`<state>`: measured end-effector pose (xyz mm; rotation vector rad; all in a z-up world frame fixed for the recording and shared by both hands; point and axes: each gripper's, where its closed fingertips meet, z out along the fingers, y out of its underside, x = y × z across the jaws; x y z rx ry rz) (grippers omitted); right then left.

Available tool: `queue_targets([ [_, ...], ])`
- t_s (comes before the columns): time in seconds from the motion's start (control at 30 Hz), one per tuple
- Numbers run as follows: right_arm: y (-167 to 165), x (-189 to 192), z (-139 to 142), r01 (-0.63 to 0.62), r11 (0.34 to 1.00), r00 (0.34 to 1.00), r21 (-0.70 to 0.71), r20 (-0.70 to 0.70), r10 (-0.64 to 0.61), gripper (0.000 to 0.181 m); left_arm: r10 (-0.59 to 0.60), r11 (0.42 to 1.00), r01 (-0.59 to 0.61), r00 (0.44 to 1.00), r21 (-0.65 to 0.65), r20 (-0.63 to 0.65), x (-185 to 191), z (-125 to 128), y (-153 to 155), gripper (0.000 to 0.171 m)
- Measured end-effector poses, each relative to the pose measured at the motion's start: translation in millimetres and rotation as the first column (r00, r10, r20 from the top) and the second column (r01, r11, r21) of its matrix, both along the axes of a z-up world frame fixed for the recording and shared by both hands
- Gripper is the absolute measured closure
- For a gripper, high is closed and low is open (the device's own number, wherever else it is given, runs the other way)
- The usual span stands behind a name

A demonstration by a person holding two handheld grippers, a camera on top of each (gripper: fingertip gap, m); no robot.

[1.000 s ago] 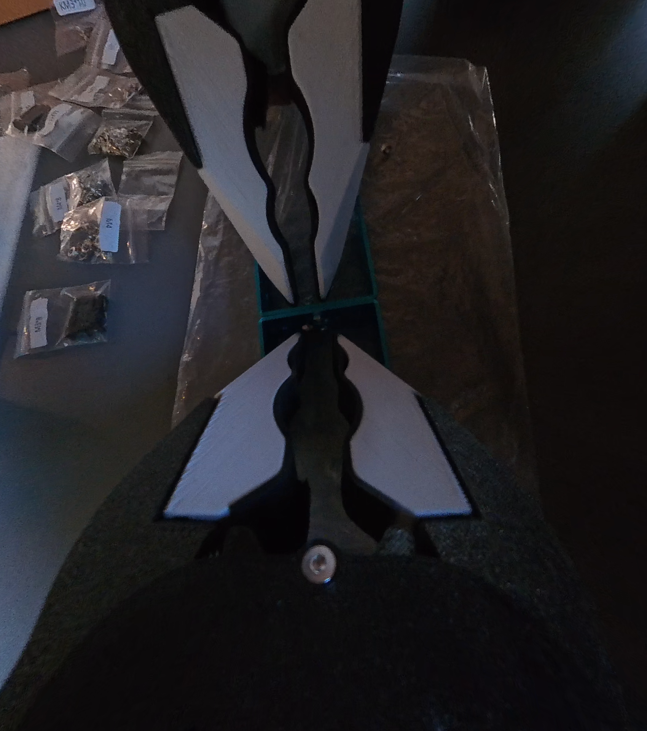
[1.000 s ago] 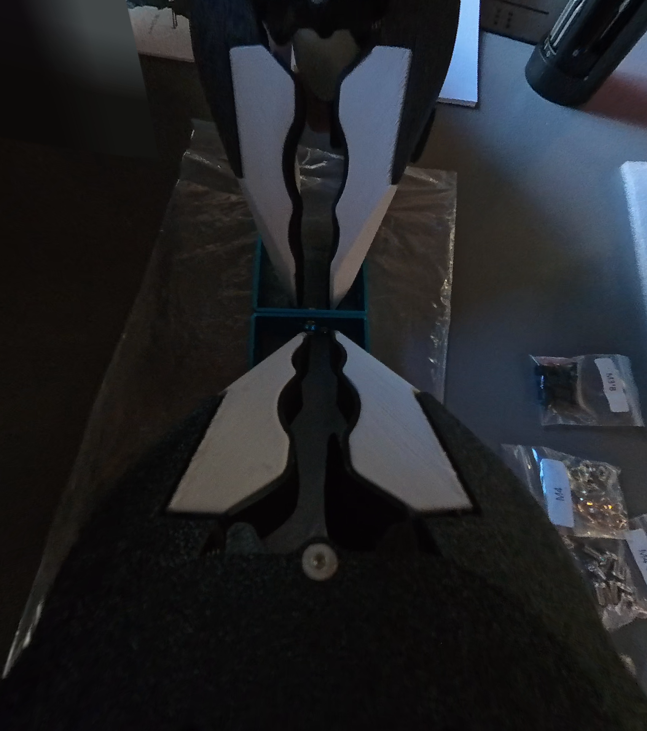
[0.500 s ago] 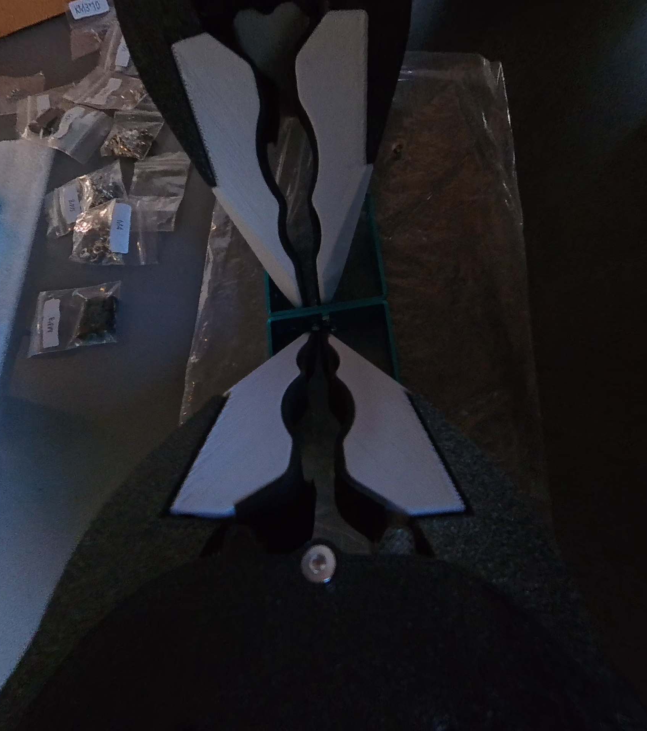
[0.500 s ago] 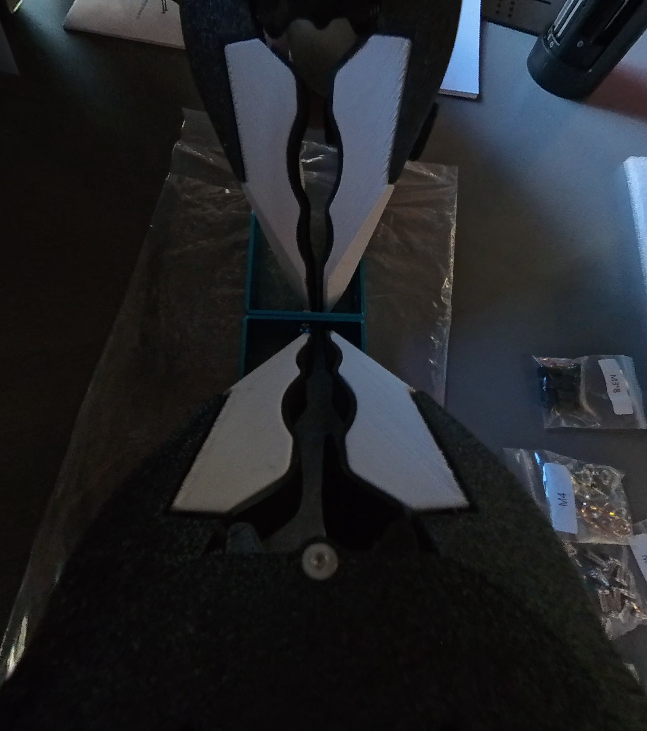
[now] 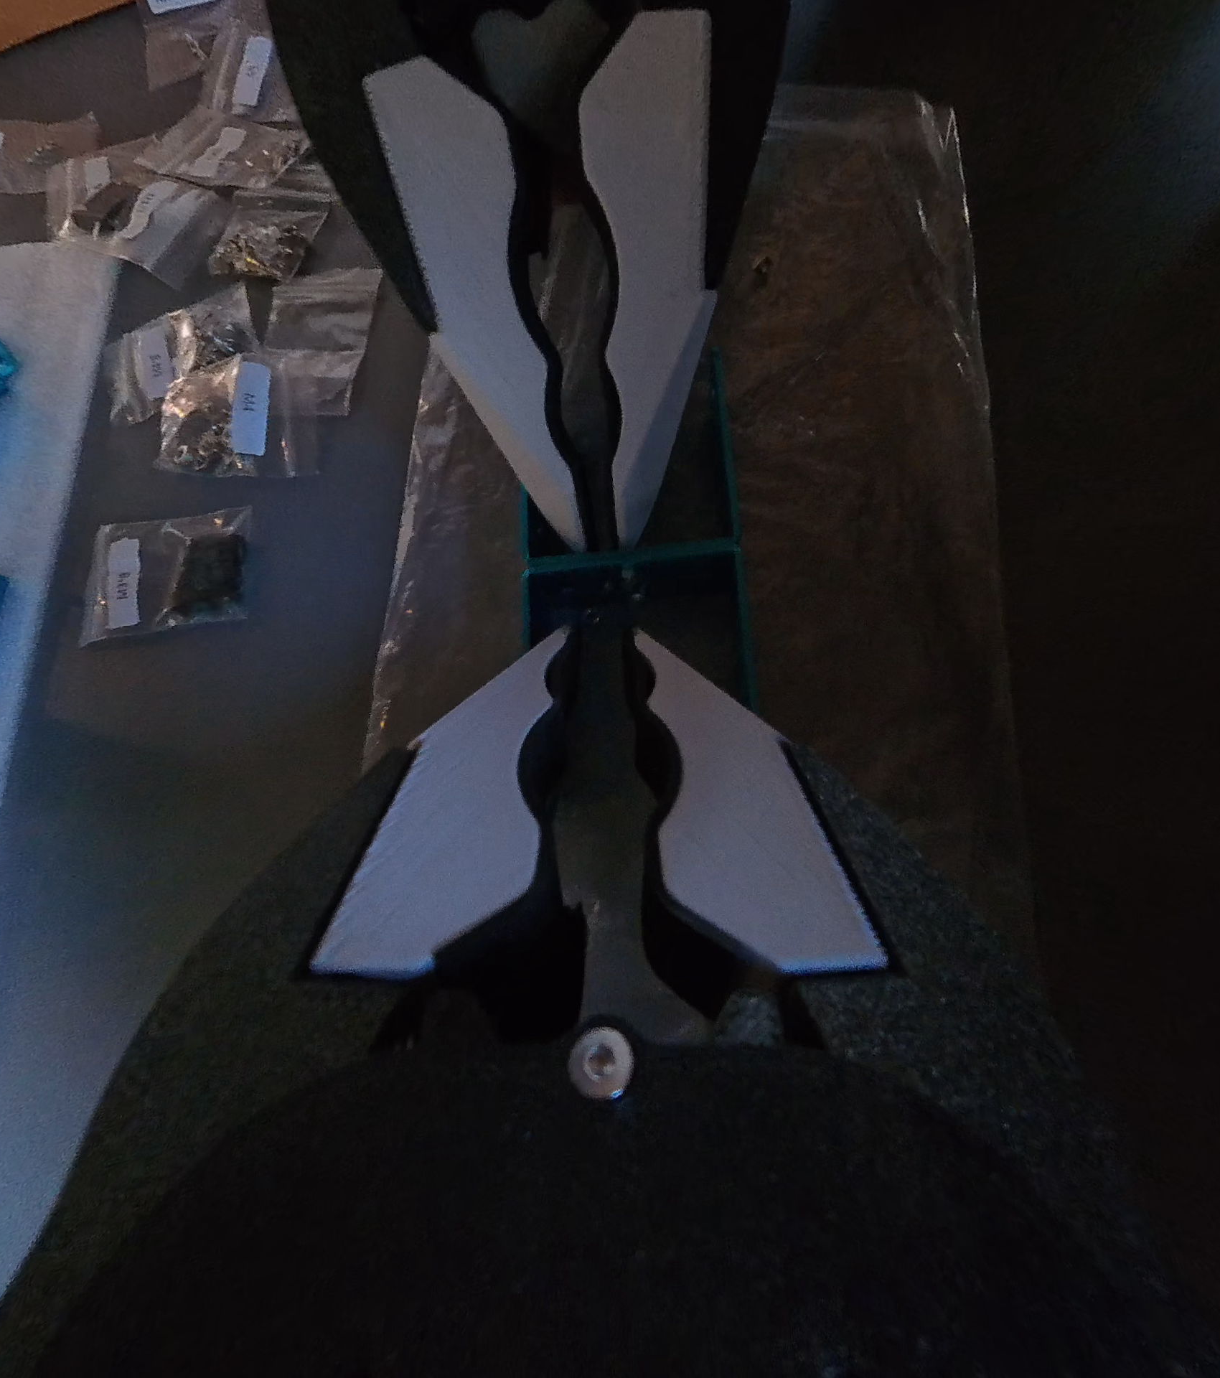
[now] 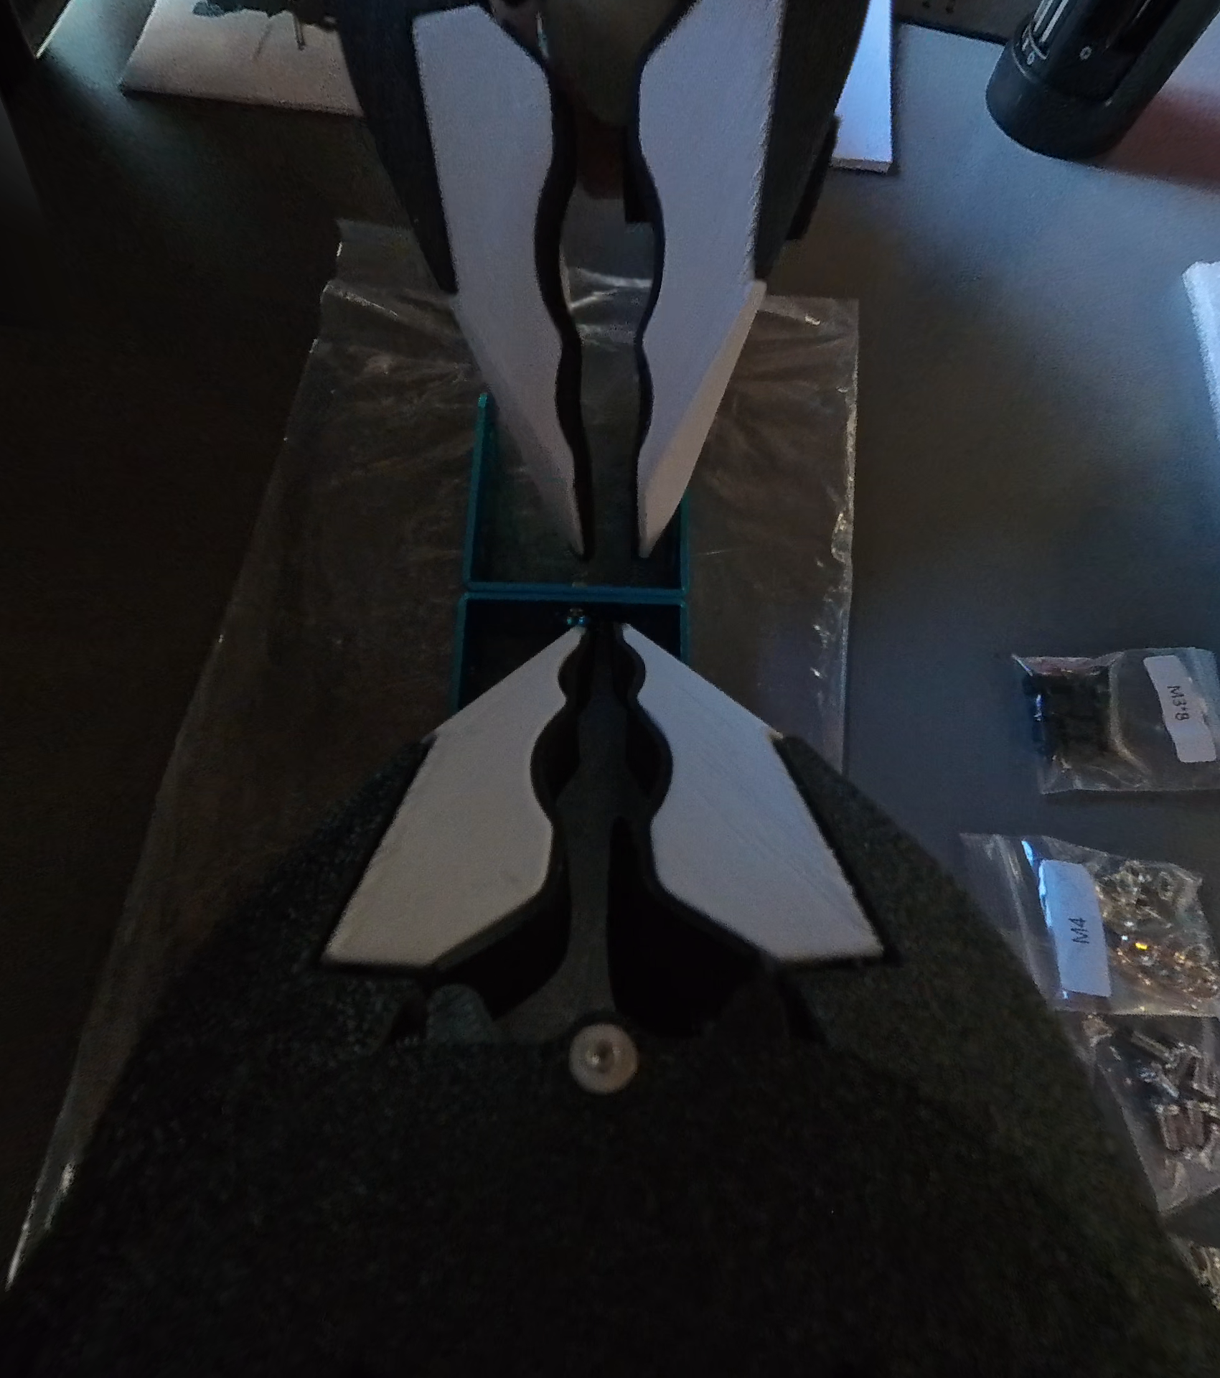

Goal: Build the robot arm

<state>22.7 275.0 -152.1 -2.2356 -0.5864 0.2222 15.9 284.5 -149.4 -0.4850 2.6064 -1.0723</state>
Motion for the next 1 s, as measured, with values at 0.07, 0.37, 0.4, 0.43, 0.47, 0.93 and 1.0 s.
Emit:
queue_targets([
  [0.07, -1.1, 1.6, -0.1, 0.0, 1.0, 1.0, -0.004, 0.007, 0.0, 0.18, 0.005, 1.0, -0.006, 1.0, -0.02, -0.017, 0.3, 0.9, 0.1, 0.161],
  [0.37, -11.5, 10.6, -5.9, 0.005, 0.999, 1.0, -0.051, 0.03, -0.003, 0.18, 0.013, 1.0, -0.013, 1.0, -0.002, -0.013, 1.8, -9.0, -4.2, 0.157],
  [0.4, -10.9, 9.4, -5.1, 0.003, 0.999, 1.0, -0.043, 0.03, -0.002, 0.18, 0.012, 1.0, -0.012, 1.0, -0.001, -0.014, 1.6, -10.0, -4.4, 0.157],
  [0.43, -10.6, 7.9, -4.6, 0.001, 0.999, 1.0, -0.041, 0.025, 0.0, 0.18, 0.015, 1.0, -0.015, 1.0, -0.01, -0.015, 1.8, -9.8, -5.2, 0.157],
  [0.47, -10.1, 8.6, -4.8, 0.006, 0.999, 1.0, -0.042, 0.03, -0.005, 0.18, 0.016, 1.0, -0.016, 1.0, -0.012, -0.019, 1.8, -9.9, -5.3, 0.157],
  [0.93, -2.9, 6.2, 2.5, 0.029, 1.0, 0.999, -0.012, 0.043, -0.028, 0.18, 0.035, 0.998, -0.034, 0.999, -0.06, 0.025, 6.9, -0.2, -11.3, 0.158],
  [1.0, -2.5, 6.0, 2.2, 0.028, 1.0, 0.998, -0.01, 0.053, -0.028, 0.18, 0.034, 0.998, -0.032, 0.999, -0.058, 0.027, 6.6, -0.3, -11.7, 0.158],
])
